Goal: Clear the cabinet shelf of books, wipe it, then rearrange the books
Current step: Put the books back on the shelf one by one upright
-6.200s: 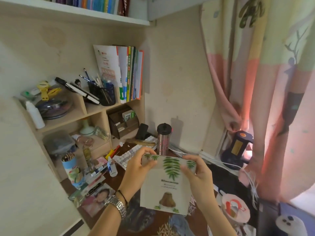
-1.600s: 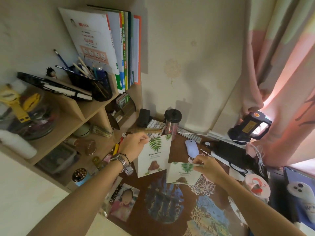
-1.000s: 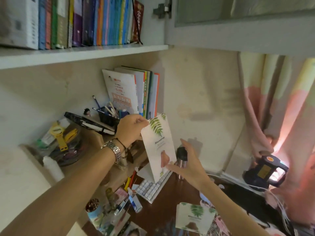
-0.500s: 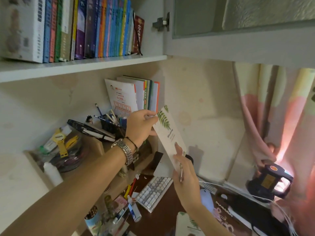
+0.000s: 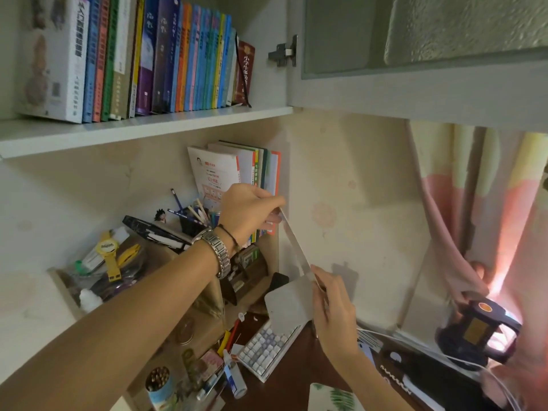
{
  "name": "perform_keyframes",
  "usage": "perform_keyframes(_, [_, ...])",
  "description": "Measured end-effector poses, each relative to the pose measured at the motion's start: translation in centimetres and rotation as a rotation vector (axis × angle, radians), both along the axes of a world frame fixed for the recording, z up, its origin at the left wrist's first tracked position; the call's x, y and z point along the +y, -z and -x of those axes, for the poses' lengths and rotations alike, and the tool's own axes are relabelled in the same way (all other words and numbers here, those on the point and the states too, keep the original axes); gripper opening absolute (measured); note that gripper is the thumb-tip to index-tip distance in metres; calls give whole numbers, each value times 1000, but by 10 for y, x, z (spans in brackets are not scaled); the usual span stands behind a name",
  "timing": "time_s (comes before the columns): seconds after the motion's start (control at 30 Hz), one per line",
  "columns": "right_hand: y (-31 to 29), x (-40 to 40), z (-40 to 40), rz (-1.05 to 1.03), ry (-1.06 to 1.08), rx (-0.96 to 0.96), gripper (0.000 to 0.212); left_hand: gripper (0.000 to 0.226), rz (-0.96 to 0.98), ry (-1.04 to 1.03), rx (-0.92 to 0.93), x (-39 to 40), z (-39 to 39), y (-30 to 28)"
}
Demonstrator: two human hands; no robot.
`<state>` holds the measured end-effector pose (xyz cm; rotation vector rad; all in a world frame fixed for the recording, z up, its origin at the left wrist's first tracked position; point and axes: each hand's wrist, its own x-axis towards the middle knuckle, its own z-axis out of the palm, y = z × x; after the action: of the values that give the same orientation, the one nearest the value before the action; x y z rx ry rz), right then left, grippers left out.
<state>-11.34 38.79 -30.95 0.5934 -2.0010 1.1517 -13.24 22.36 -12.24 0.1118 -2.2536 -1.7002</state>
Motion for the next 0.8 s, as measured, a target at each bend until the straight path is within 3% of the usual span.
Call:
perform_keyframes(0.27, [-25, -15, -3, 165, -67, -148, 33, 39, 511, -58, 160, -10, 0, -2])
perform_keyframes(0.37, [-37, -16, -7, 201, -45, -145, 36, 39, 448, 24, 169, -18, -3, 23])
perform_keyframes(0.53, [-59, -16, -8, 311, -48, -158, 42, 53, 348, 85, -21, -28, -6, 57])
perform_keyframes(0.67, [-86, -20, -6, 430, -103, -130, 37, 60, 277, 164, -54, -29, -6, 47])
perform_keyframes(0.8, [-119, -27, -2, 476, -118, -78, 38, 58, 391, 223, 2, -34, -4, 16])
